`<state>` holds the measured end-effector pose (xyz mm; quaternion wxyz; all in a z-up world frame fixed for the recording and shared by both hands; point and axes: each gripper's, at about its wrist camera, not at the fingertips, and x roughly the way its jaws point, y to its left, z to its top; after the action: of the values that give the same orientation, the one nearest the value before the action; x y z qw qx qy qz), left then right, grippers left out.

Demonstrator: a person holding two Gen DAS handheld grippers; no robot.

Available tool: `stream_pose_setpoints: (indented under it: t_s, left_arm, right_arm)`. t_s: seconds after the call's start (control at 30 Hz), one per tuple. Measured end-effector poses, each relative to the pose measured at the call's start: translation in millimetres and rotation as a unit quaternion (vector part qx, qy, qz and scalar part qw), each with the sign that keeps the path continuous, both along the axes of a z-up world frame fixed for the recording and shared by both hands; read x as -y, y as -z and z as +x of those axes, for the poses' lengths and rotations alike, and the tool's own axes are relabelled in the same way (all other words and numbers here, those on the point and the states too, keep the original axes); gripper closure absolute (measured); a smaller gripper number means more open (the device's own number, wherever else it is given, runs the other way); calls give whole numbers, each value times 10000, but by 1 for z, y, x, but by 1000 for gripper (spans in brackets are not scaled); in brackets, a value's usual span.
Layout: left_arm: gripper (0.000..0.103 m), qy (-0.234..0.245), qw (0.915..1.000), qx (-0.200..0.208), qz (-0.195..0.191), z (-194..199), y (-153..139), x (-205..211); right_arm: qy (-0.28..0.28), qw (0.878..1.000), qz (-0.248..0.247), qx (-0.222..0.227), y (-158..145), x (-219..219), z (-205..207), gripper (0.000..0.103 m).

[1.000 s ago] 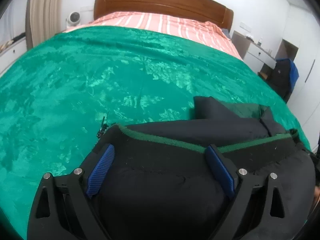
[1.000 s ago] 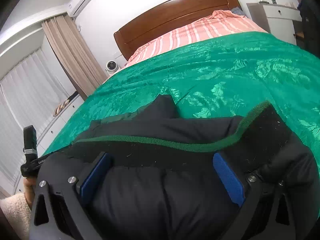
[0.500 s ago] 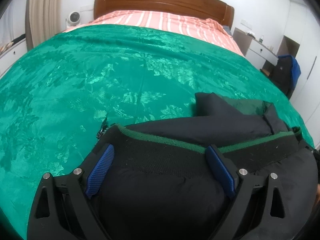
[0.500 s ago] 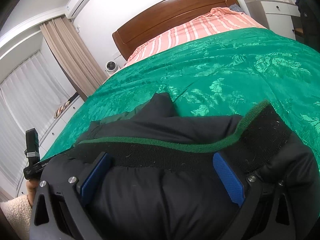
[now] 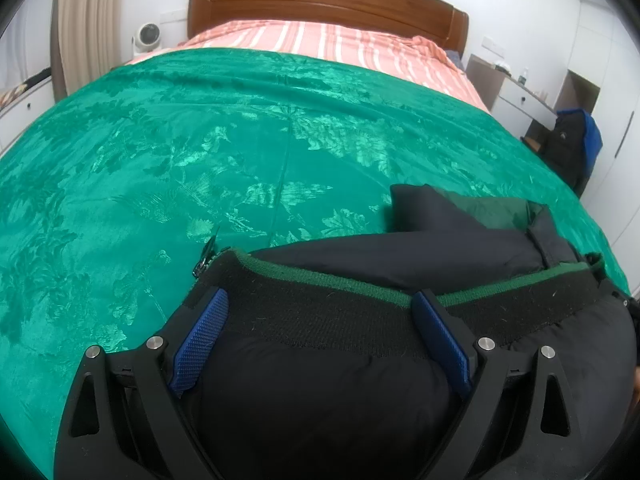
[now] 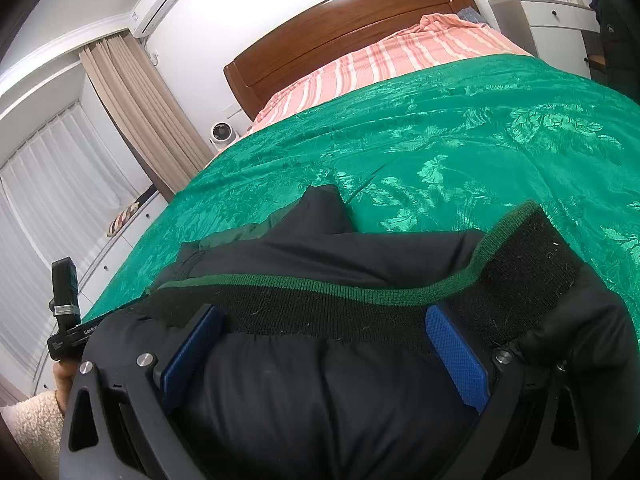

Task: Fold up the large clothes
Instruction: 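Fold the hem up toward the collar with both grippers and release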

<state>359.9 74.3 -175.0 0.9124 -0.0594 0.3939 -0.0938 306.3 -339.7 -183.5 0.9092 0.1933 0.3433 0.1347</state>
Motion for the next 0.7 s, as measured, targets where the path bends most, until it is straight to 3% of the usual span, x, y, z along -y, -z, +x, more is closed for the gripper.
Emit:
stream_pose_setpoints:
  t_s: [0.3,0.53,0.63,0.7]
  left_arm:
    - [8,37,9999,-48,-121,4,4,-3]
    - [9,42,9996,-248,88,5,-3,2]
    - [17,-21,9977,-482,468,-3,-37,9]
    - [13,57,9996,-185,200,-23,-69,12]
  right_arm:
    - [-11,9998,194,31,4,5,2,3]
    - [-29,9997,234,-43,3,6,4,3]
    - [-41,9996,200,-185,0,5,8,3]
    - [-21,9994,100,-326,-6,3,10,3]
